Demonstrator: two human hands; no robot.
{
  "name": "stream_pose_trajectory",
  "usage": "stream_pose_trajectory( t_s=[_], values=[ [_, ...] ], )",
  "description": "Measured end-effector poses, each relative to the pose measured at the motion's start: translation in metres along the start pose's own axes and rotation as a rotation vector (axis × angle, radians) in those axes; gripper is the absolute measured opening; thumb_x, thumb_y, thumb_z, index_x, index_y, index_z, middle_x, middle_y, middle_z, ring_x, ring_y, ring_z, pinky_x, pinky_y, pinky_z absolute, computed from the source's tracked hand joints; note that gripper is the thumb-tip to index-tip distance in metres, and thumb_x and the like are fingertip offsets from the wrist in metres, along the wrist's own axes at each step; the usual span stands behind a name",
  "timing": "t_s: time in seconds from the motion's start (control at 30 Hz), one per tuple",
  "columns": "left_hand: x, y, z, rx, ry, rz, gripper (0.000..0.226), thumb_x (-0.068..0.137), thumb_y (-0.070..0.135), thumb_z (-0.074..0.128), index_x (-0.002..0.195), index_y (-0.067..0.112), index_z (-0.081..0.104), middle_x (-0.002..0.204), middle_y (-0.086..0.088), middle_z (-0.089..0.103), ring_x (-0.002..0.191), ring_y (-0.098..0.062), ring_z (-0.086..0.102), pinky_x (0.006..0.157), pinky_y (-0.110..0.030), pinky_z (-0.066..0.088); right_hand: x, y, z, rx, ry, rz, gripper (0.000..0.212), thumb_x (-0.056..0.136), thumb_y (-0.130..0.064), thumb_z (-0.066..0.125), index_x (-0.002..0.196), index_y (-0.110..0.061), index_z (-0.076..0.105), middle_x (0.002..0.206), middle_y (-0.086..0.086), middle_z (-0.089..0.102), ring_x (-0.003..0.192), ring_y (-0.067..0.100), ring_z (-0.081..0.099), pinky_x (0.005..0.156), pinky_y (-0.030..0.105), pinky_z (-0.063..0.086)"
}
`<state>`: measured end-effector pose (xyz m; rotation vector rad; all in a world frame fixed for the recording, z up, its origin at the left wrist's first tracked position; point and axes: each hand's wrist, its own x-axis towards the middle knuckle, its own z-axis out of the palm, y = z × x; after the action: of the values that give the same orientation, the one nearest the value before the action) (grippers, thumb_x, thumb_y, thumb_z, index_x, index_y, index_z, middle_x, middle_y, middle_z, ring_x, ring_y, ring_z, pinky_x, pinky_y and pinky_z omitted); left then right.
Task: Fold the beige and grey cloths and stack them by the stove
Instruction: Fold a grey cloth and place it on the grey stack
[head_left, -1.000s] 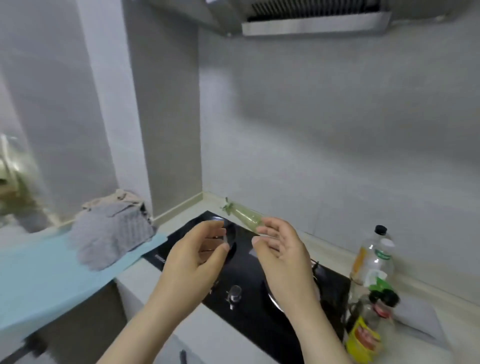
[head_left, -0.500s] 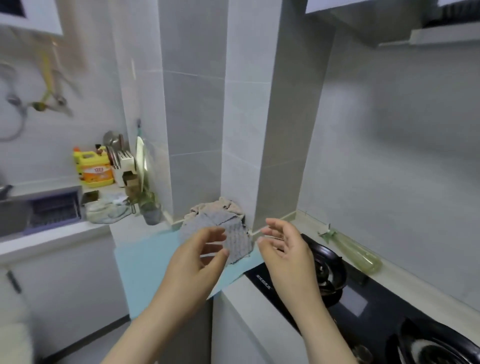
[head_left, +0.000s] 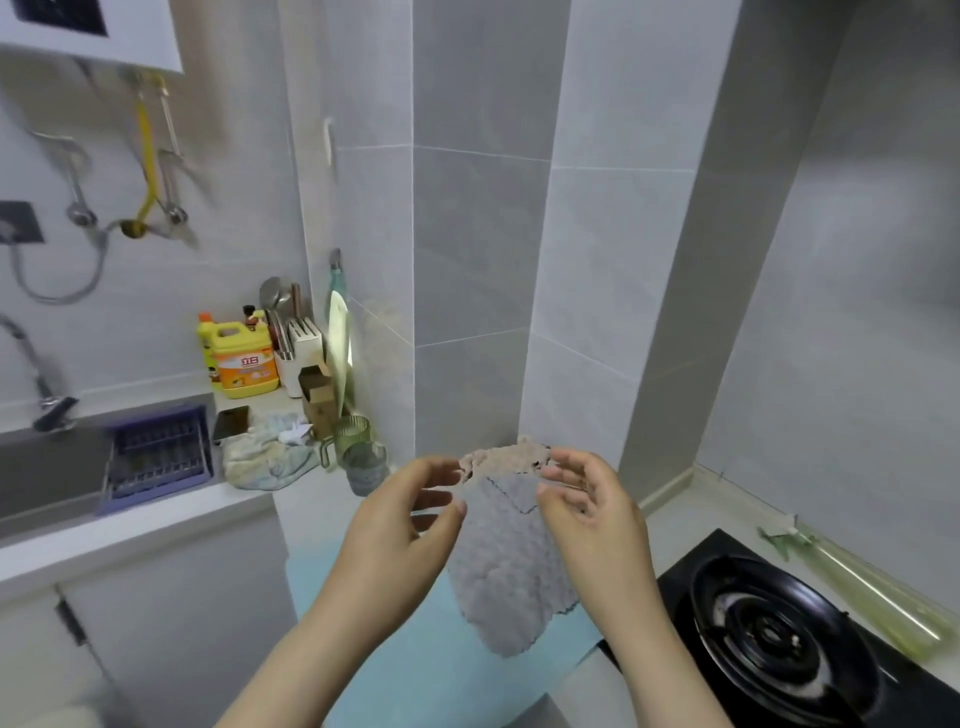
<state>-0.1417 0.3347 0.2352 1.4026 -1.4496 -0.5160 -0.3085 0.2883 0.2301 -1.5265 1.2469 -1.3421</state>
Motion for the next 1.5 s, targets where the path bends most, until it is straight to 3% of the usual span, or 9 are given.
stream_pose_trajectory(
  t_s=[0.37,0.53,0.73,0.97,1.1,1.3,1.5],
  values=[
    [0.114,-0.090,-0.071,-0.094,-0.202,0.052,0.023,0.088,0.015,0.062,0.107,0.029,0.060,0.102,0.015,0.064,0.090,0.010,0.058,0.074,-0.005,0.045,0.053,0.006,0.121,-0.039,0.233,0.047,0.028,0.090,-0.004,0.060,0.110,-0.023,0.062,0.105,-0.010,0.065,0.086,-0.011,0.060,0.073,0.001,0.045],
    [0.156,-0.119,-0.072,-0.150,-0.312,0.066,0.025,0.088,0.012,0.061,0.102,0.032,0.060,0.101,0.015,0.065,0.090,0.008,0.058,0.073,-0.004,0.045,0.075,0.014,0.144,-0.092,0.342,0.101,0.028,0.089,-0.005,0.061,0.109,-0.024,0.063,0.105,-0.009,0.067,0.092,-0.002,0.063,0.074,0.004,0.046],
    [0.208,-0.148,-0.051,-0.150,-0.404,0.093,0.026,0.088,0.012,0.061,0.103,0.033,0.060,0.103,0.015,0.064,0.091,0.006,0.058,0.075,-0.005,0.045,0.114,0.035,0.152,-0.108,0.442,0.116,0.027,0.090,-0.006,0.060,0.108,-0.025,0.062,0.103,-0.011,0.066,0.087,-0.012,0.060,0.071,0.001,0.043],
    [0.261,-0.171,-0.016,-0.128,-0.507,0.125,0.032,0.088,0.012,0.060,0.097,0.042,0.054,0.103,0.018,0.063,0.092,0.008,0.057,0.077,-0.007,0.045,0.155,0.067,0.154,-0.107,0.529,0.158,0.027,0.089,-0.007,0.060,0.103,-0.030,0.061,0.100,-0.014,0.066,0.086,-0.010,0.060,0.071,0.000,0.043],
    [0.280,-0.184,0.008,-0.134,-0.584,0.104,0.029,0.088,0.015,0.061,0.100,0.041,0.057,0.104,0.017,0.065,0.093,0.004,0.060,0.084,-0.017,0.050,0.167,0.084,0.151,-0.111,0.584,0.207,0.025,0.090,-0.010,0.060,0.107,-0.029,0.061,0.102,-0.015,0.065,0.086,-0.009,0.061,0.070,0.001,0.045],
    [0.305,-0.206,0.049,-0.156,-0.718,0.115,0.026,0.089,0.013,0.059,0.108,0.031,0.060,0.106,0.016,0.063,0.094,0.002,0.059,0.076,-0.005,0.045,0.180,0.117,0.152,-0.183,0.700,0.298,0.028,0.089,-0.008,0.059,0.104,-0.032,0.061,0.101,-0.015,0.065,0.084,-0.011,0.060,0.069,0.004,0.046],
    [0.319,-0.250,0.091,-0.160,-0.853,0.125,0.025,0.089,0.018,0.060,0.108,0.034,0.057,0.108,0.017,0.062,0.094,0.003,0.059,0.084,-0.020,0.052,0.178,0.164,0.164,-0.232,0.804,0.373,0.029,0.089,-0.008,0.061,0.109,-0.030,0.062,0.102,-0.017,0.065,0.086,-0.014,0.058,0.070,0.003,0.046]
  ],
)
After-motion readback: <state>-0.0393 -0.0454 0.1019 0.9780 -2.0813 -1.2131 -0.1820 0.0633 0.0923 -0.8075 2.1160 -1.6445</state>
